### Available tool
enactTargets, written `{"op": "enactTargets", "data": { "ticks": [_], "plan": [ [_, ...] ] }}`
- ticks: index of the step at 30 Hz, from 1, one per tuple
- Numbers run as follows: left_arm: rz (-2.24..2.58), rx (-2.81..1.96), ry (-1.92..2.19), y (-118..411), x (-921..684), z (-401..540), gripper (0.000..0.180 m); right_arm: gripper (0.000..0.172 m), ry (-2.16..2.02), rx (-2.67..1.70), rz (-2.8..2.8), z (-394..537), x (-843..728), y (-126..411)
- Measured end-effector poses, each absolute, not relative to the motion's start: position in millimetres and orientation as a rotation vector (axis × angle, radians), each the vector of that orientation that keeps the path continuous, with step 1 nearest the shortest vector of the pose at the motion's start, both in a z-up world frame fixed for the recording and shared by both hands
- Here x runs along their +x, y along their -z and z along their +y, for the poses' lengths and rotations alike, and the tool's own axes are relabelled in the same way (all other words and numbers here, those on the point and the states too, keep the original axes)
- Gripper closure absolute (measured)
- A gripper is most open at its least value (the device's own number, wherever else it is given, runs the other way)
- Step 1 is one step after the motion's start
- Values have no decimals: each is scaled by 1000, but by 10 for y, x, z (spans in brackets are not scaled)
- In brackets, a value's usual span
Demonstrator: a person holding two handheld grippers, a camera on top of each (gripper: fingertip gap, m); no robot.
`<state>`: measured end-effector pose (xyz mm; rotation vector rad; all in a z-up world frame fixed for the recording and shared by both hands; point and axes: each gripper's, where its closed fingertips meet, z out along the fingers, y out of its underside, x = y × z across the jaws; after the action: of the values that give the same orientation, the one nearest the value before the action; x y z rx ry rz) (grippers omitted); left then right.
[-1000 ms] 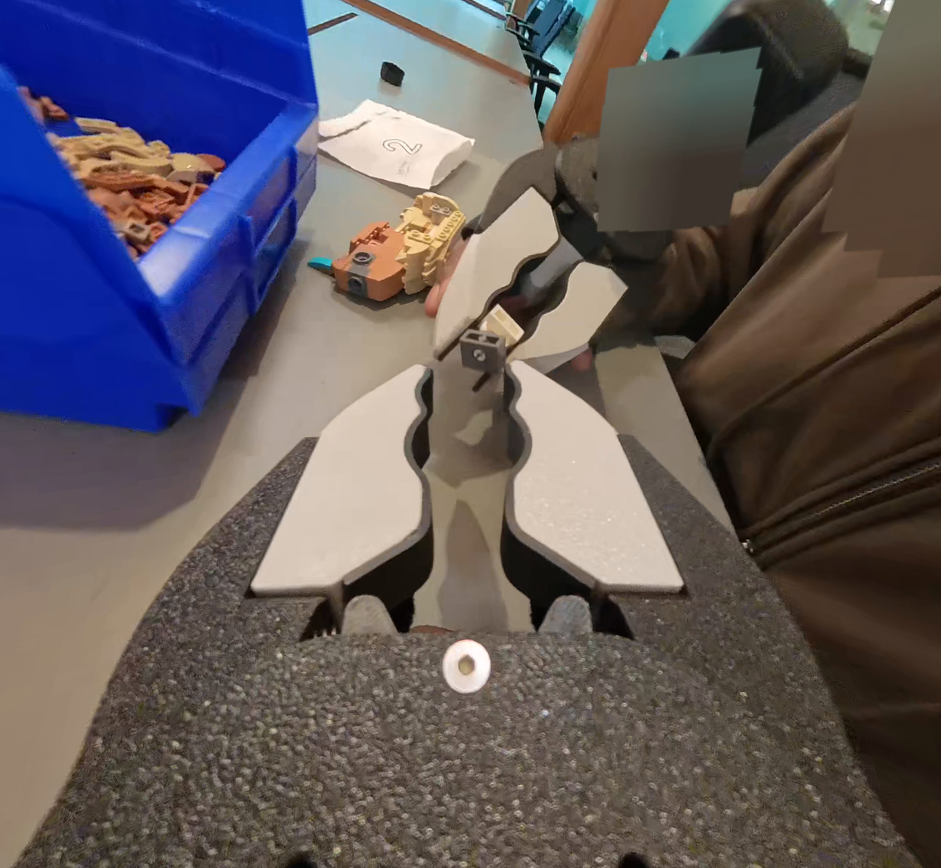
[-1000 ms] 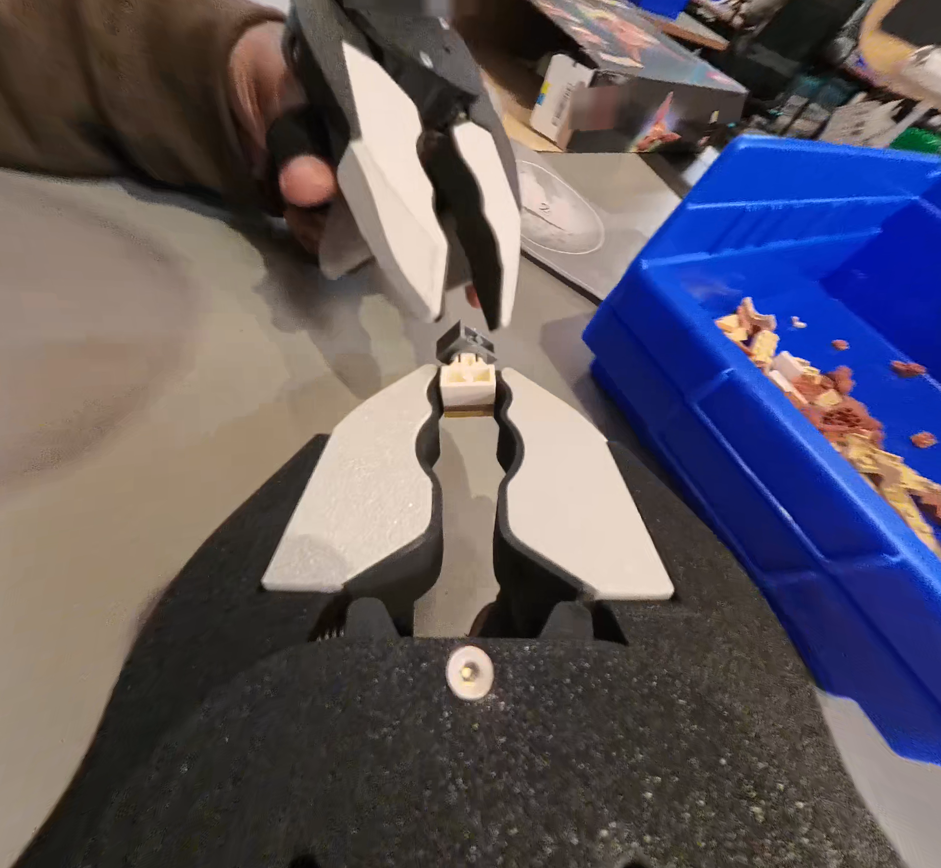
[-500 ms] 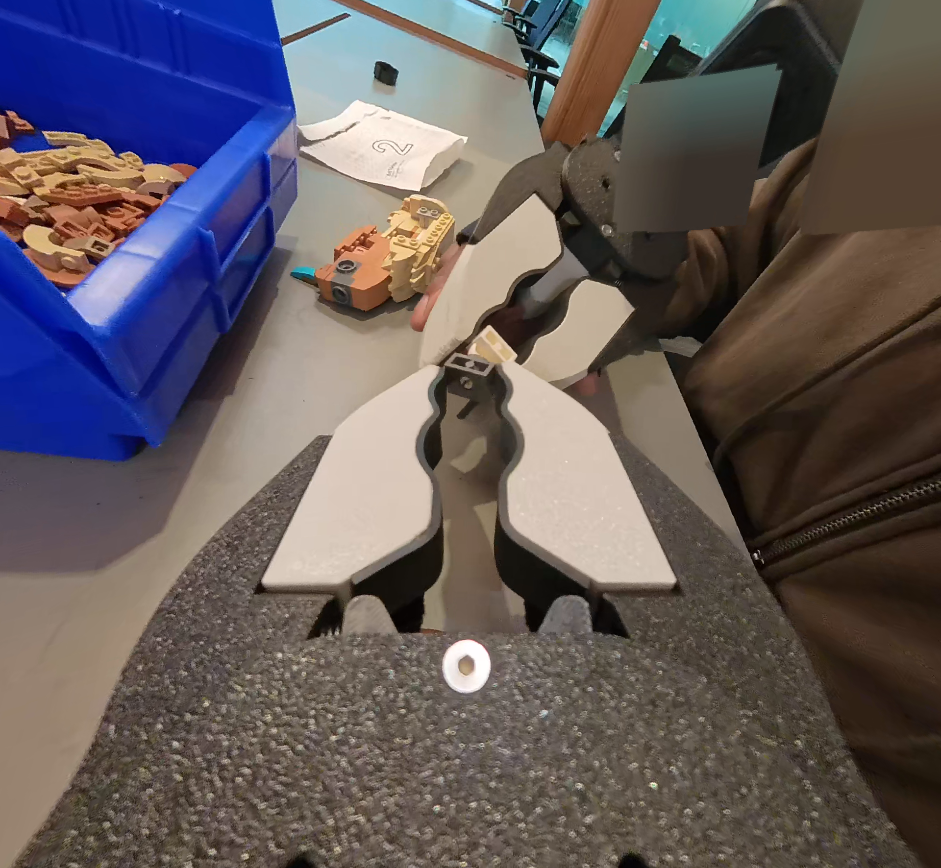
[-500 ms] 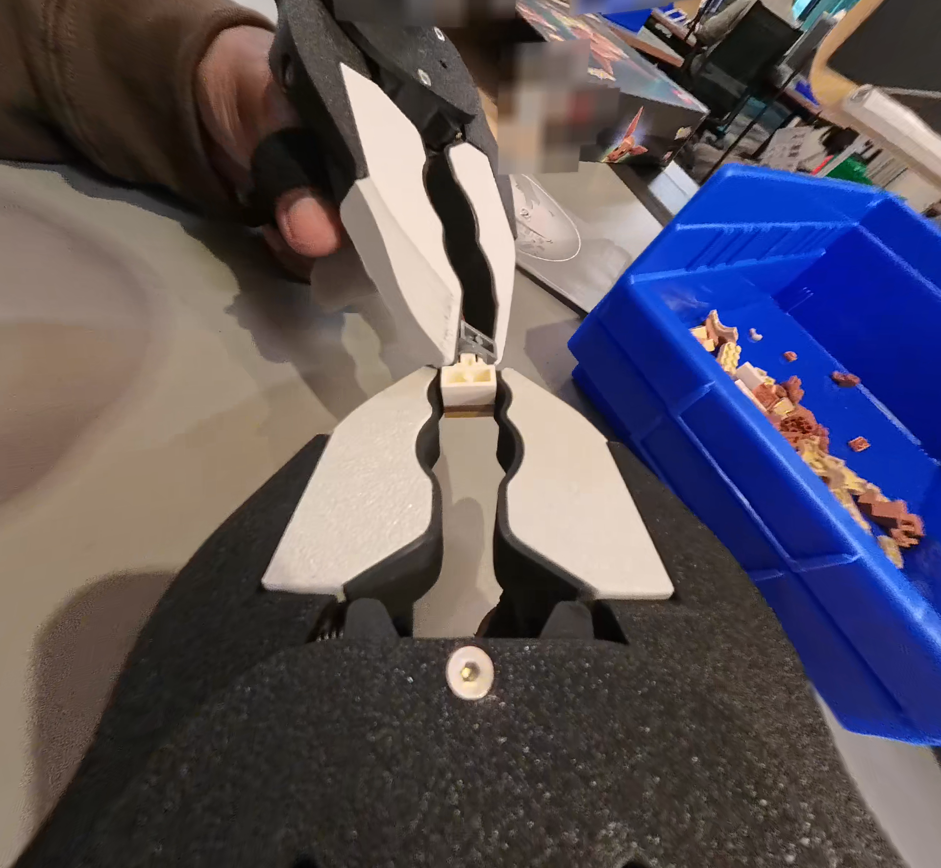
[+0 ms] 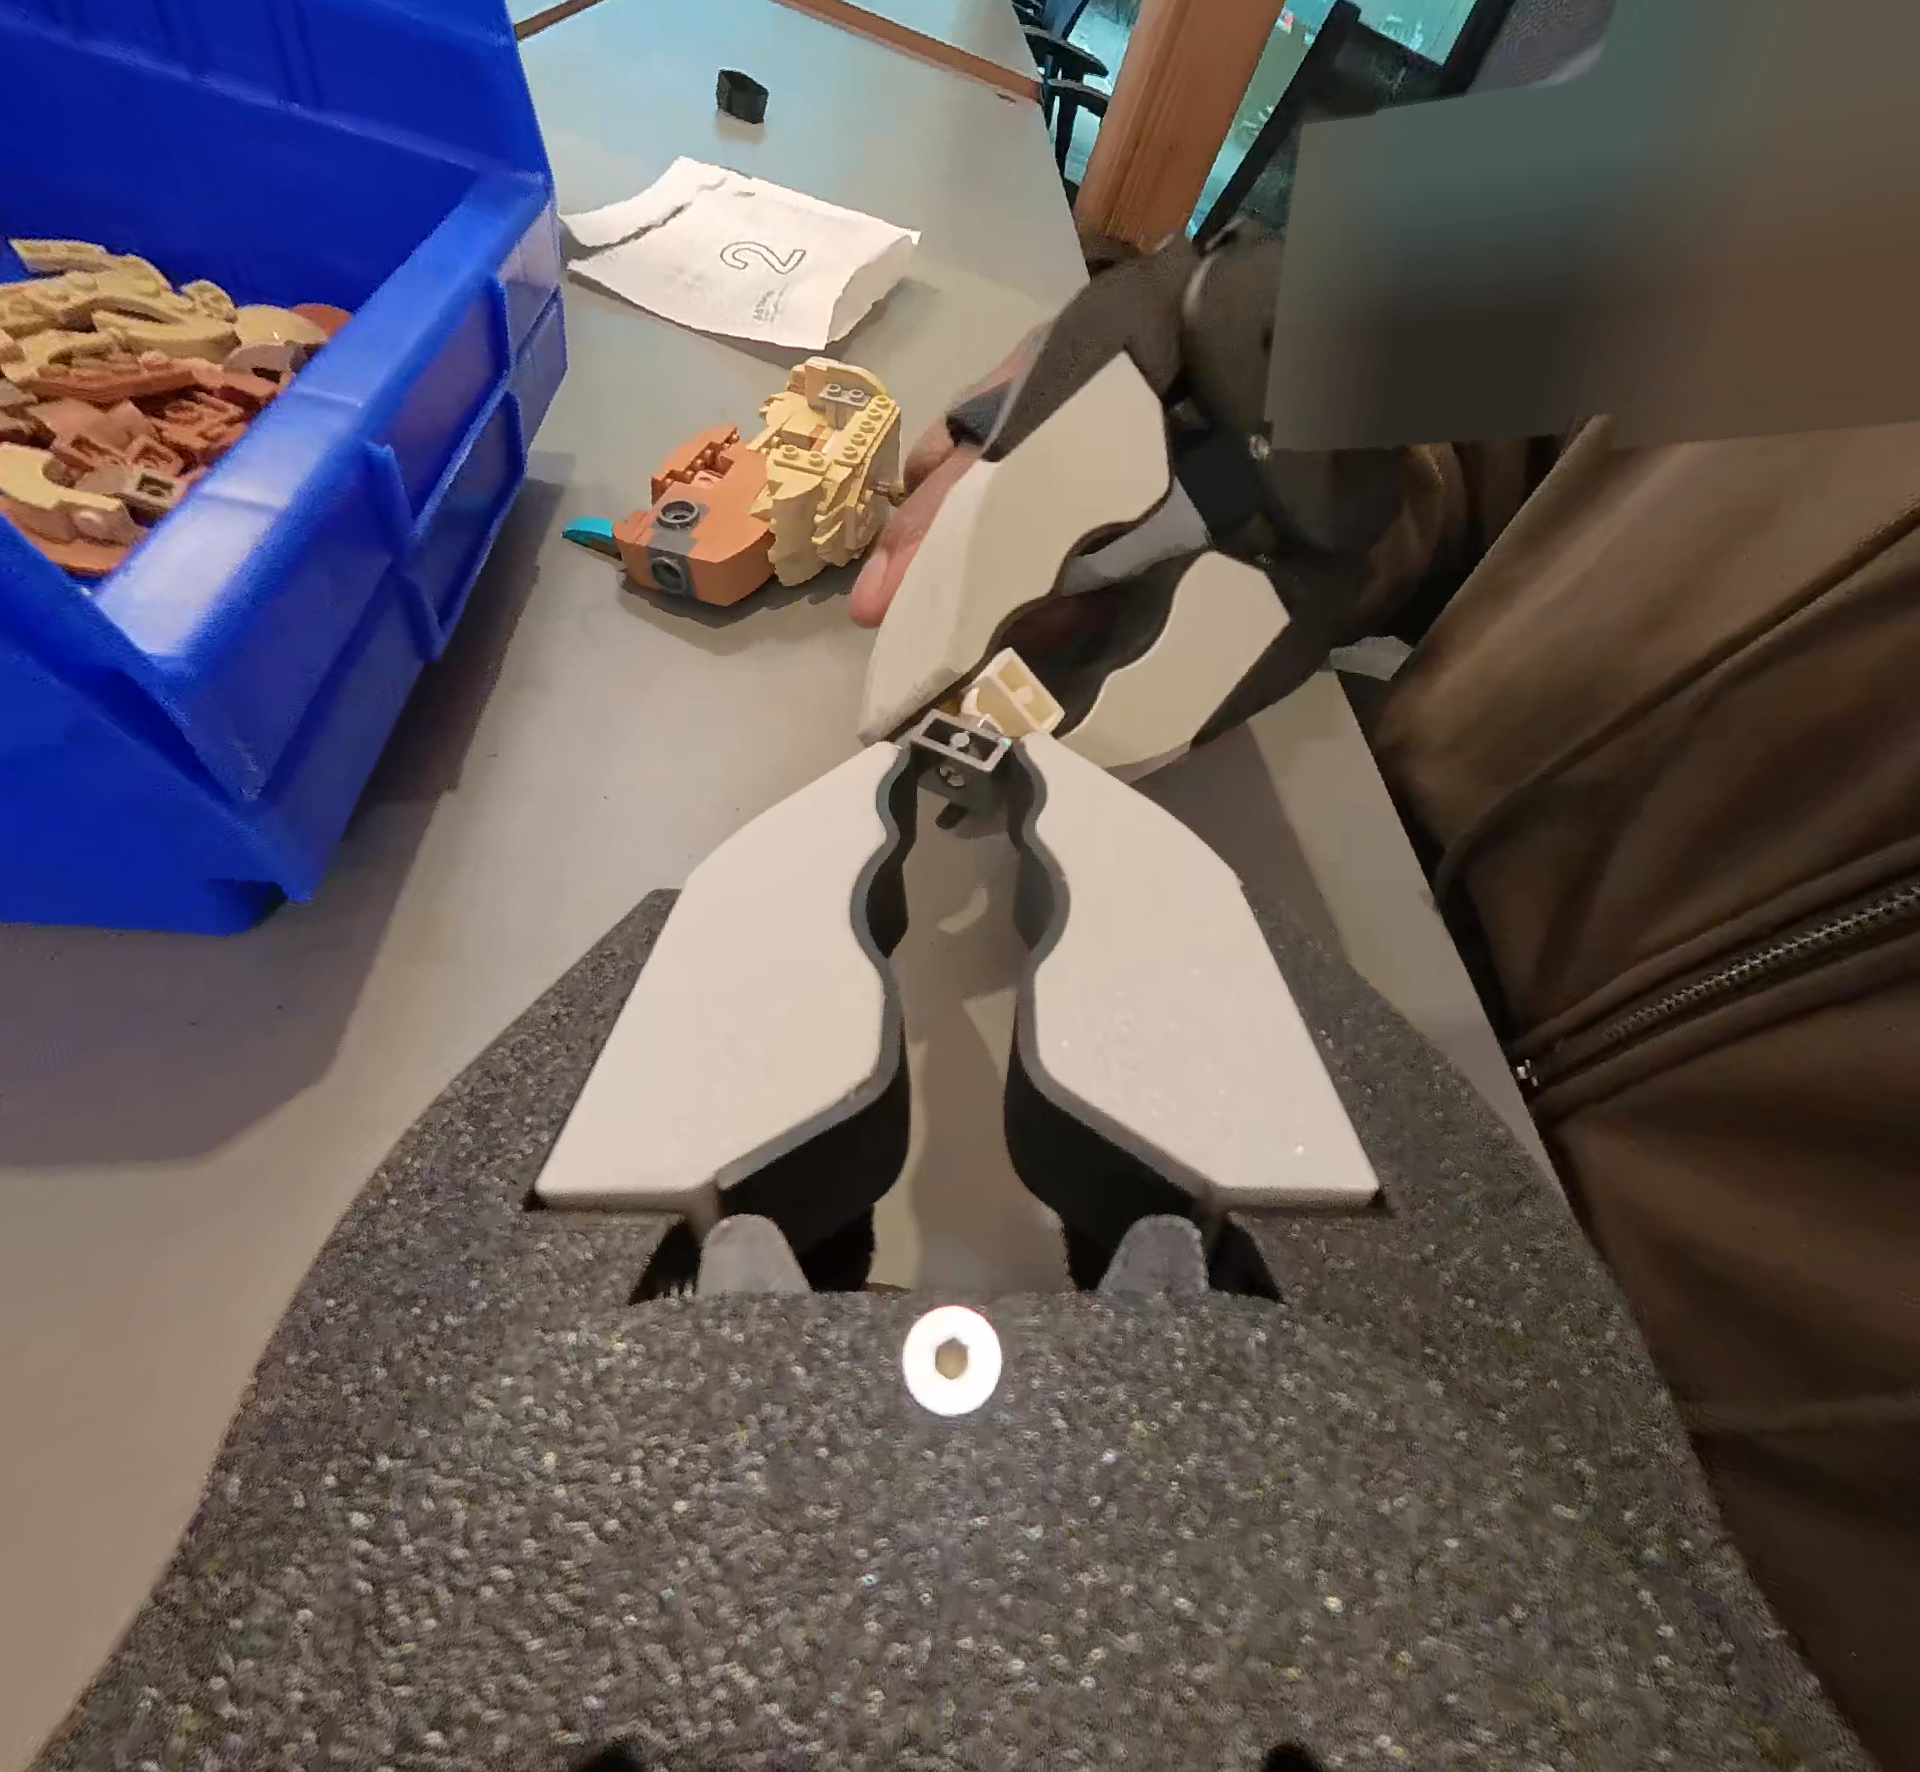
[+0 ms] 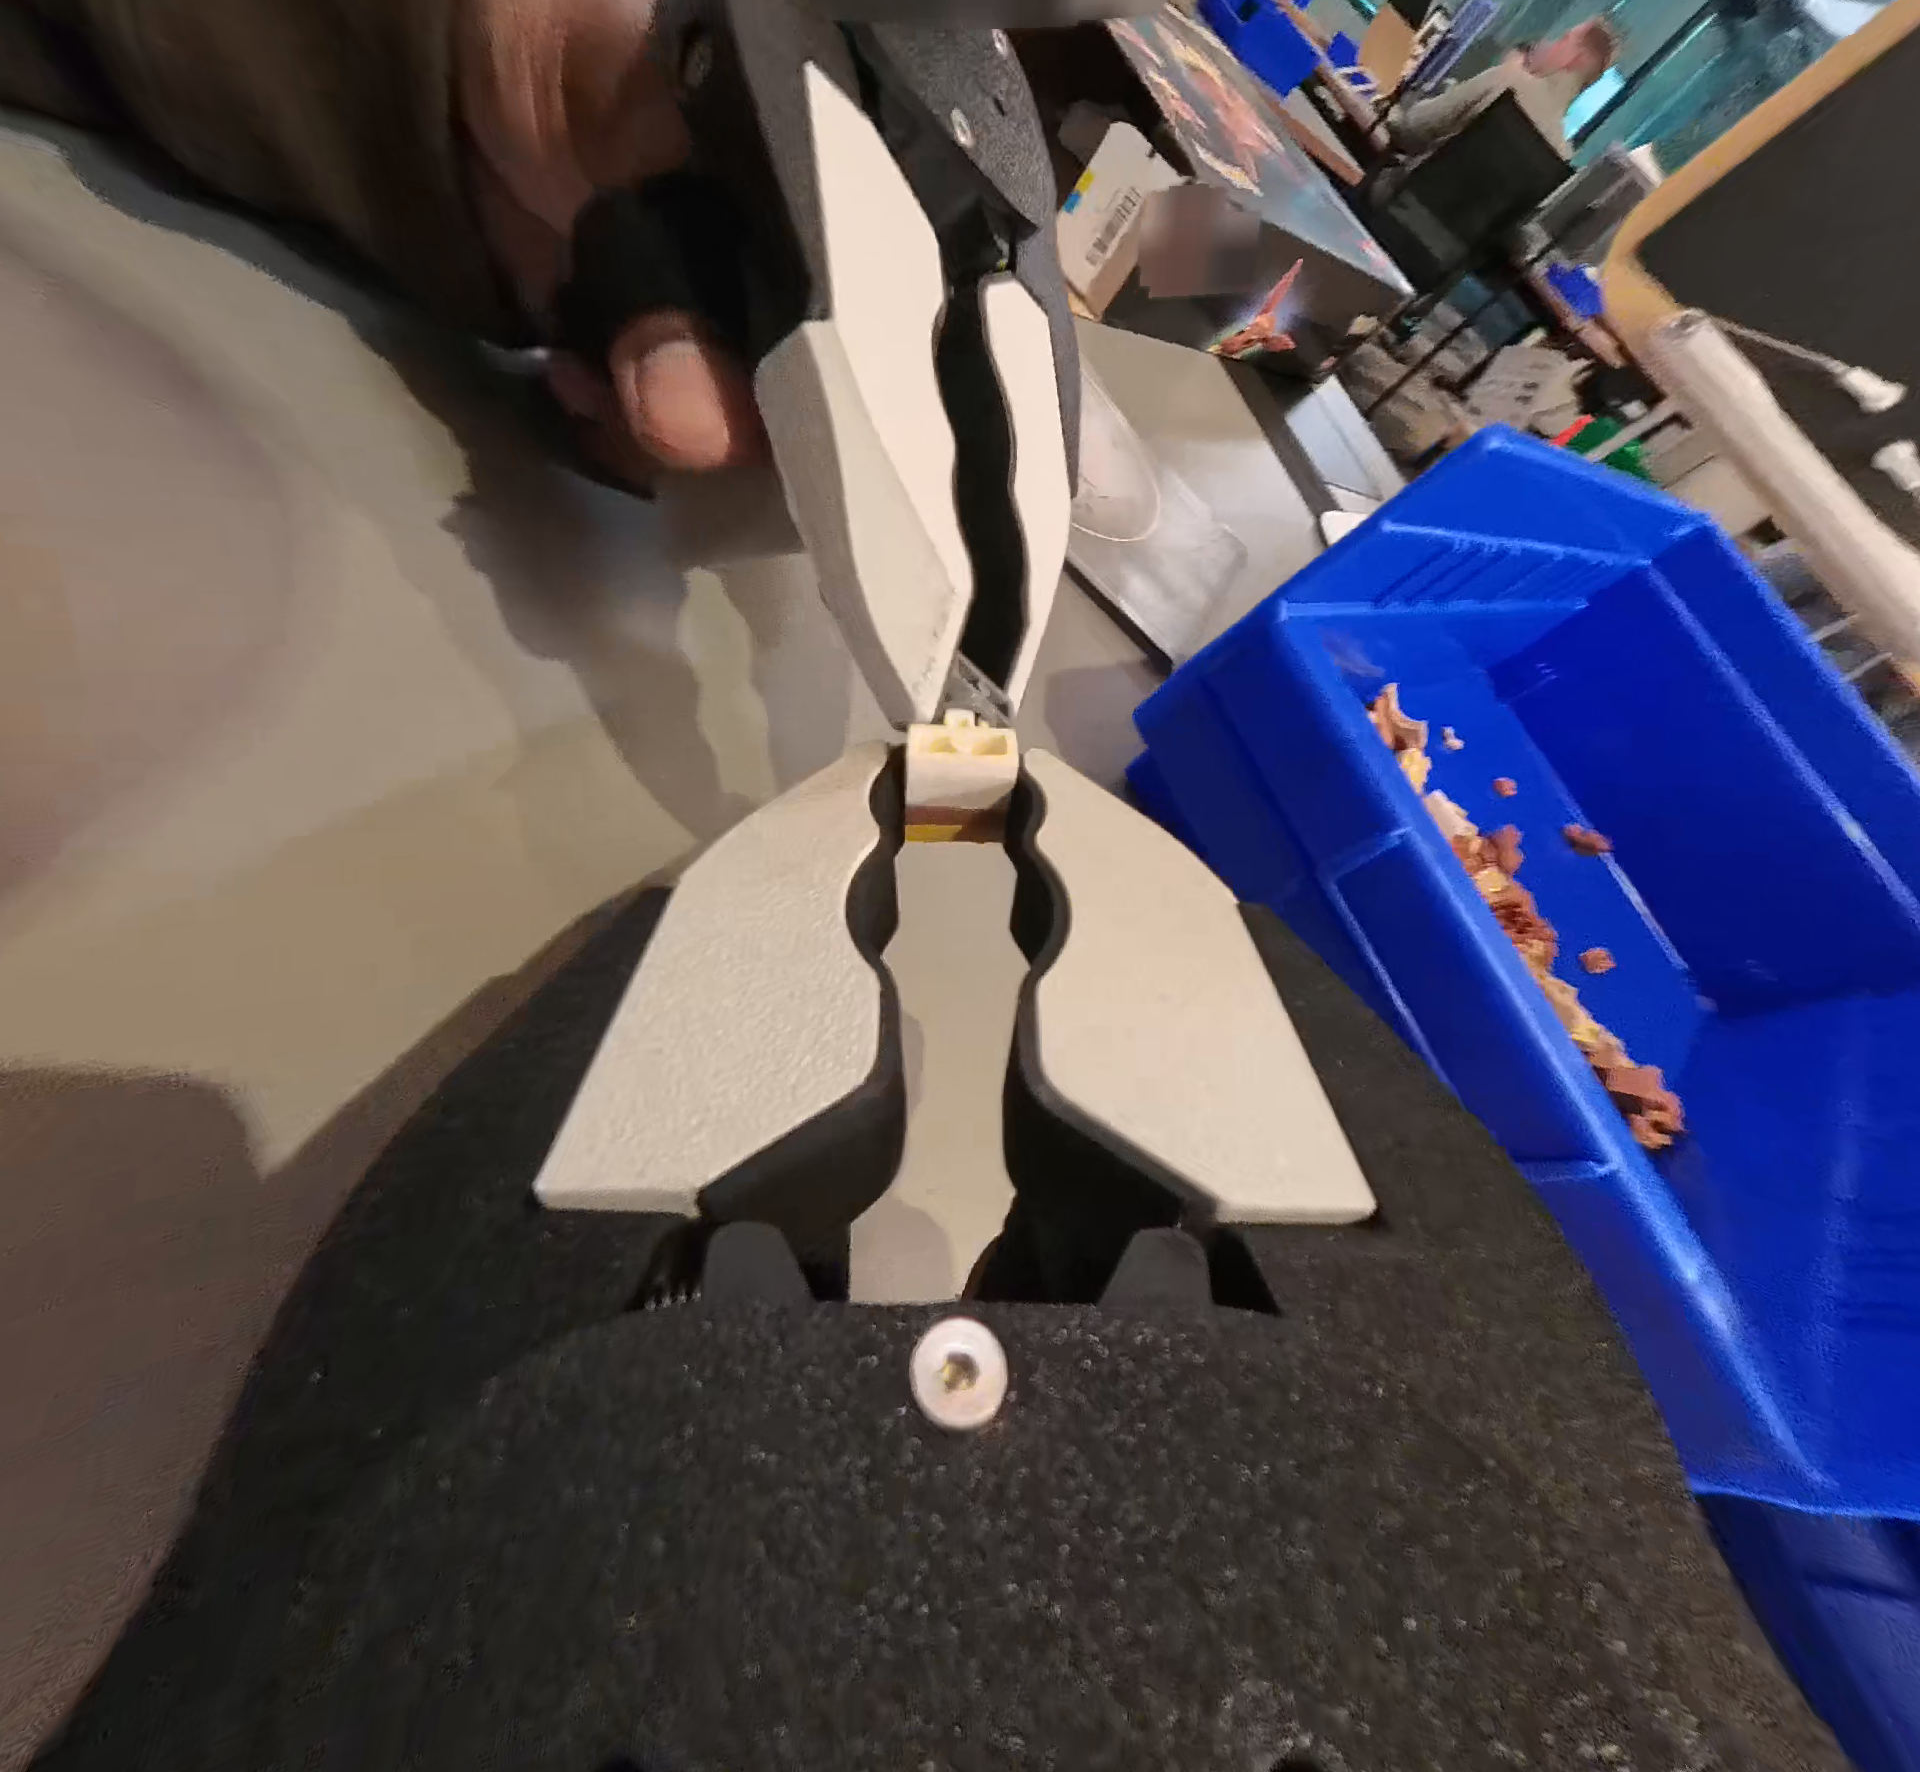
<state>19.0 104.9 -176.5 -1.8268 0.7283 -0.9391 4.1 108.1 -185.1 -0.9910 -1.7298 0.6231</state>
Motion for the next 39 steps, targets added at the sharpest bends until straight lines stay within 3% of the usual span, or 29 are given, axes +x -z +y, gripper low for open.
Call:
{"op": "enactTargets", "data": {
  "ticks": [5,18,29,36,39],
  "plan": [
    [381,-1878,859,1738,-523,1276,164,154,-515,-985,-1599,1350,210,1676],
    [470,-1900,964,1783,-92,1197,163,154,-676,-1066,-1613,1266,98,1768],
    [677,-2219,600,2295,25,1153,156,154,-823,-1125,-1553,1284,127,1724],
    [403,-1892,1149,1608,75,1158,155,154,-805,-988,-1578,1176,117,1689],
    [393,-1873,1311,1557,184,1106,157,154,-812,-908,-1585,1085,102,1661]
  ]
}}
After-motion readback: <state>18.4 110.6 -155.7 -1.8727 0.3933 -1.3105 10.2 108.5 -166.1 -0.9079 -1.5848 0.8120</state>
